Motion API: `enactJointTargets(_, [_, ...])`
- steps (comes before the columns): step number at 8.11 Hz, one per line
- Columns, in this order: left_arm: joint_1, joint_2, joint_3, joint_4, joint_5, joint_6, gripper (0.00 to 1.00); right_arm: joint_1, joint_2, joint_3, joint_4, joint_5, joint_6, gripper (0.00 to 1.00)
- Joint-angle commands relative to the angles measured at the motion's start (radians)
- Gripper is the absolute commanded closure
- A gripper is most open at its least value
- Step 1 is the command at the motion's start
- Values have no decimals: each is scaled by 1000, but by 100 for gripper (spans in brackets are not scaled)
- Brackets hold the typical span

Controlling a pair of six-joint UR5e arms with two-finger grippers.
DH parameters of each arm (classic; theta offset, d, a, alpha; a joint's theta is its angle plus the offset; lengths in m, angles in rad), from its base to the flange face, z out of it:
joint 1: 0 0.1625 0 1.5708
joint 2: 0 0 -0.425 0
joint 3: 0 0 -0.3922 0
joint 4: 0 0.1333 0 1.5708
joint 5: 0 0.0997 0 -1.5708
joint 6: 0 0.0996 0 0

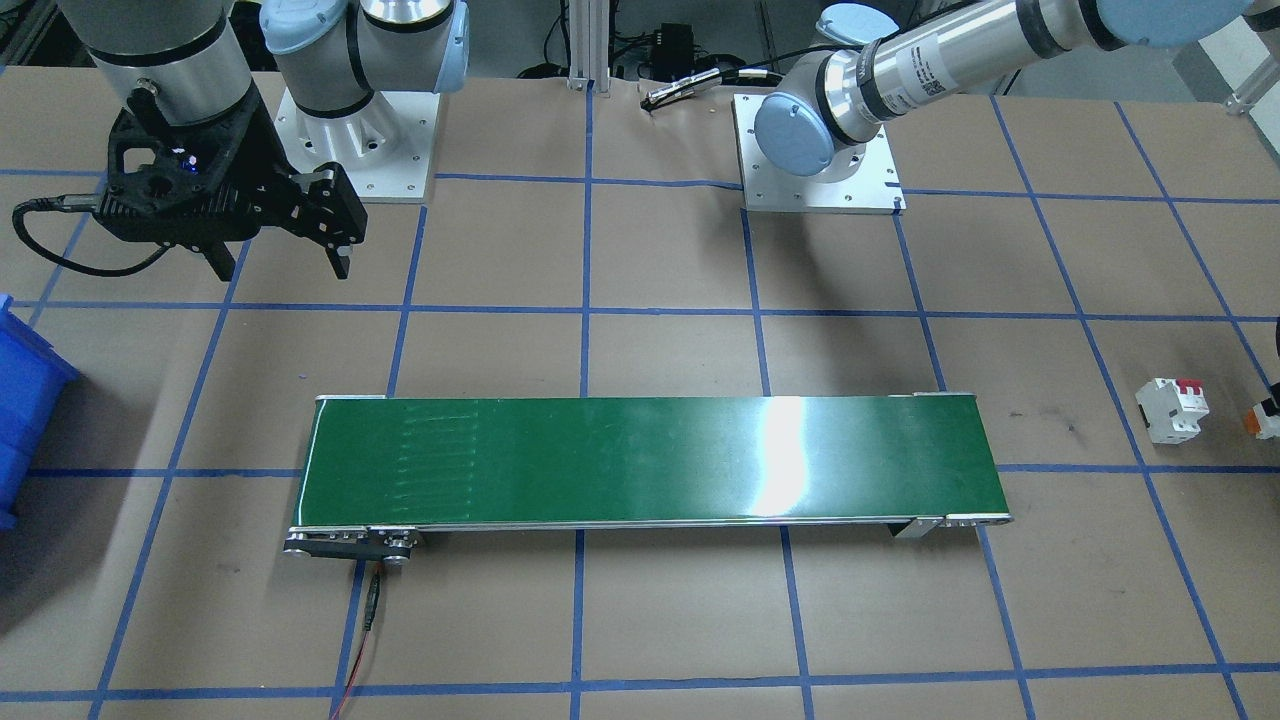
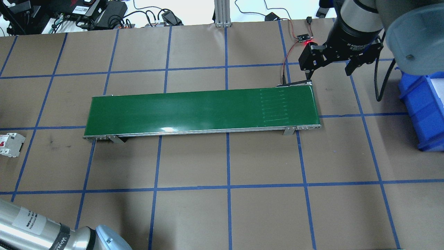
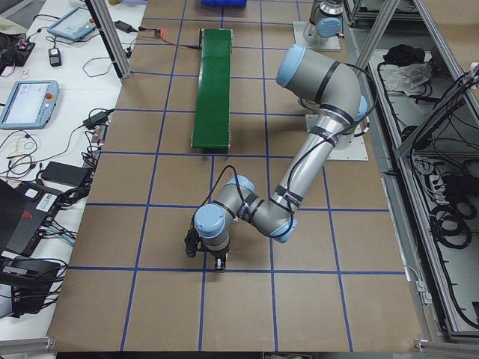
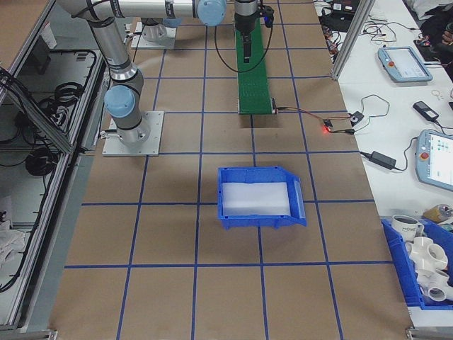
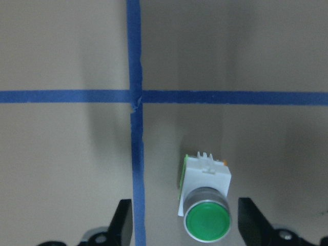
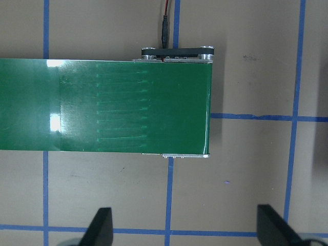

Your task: Move button from left to right

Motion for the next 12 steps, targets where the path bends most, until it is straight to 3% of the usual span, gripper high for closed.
enactJointTargets(1, [0, 1, -3, -4, 3, -9, 53, 0, 0, 0, 0, 0, 0, 0])
enactJointTargets(2, [0, 3, -3, -4, 3, -9, 67, 0, 0, -1, 0, 0, 0, 0])
enactJointTargets(3, [0, 0, -5, -5, 0, -8, 75, 0, 0, -2, 0, 0, 0, 0])
enactJointTargets(5, [0, 15, 4, -53, 1, -8, 80, 0, -1, 0, 0, 0, 0, 0])
enactJointTargets(8, [-12, 163, 4, -180, -5, 3, 100, 0, 0, 0, 1, 0, 0, 0])
enactJointTargets(12, [-210, 297, -3, -197, -11, -171, 100, 0, 0, -2, 0, 0, -2, 0])
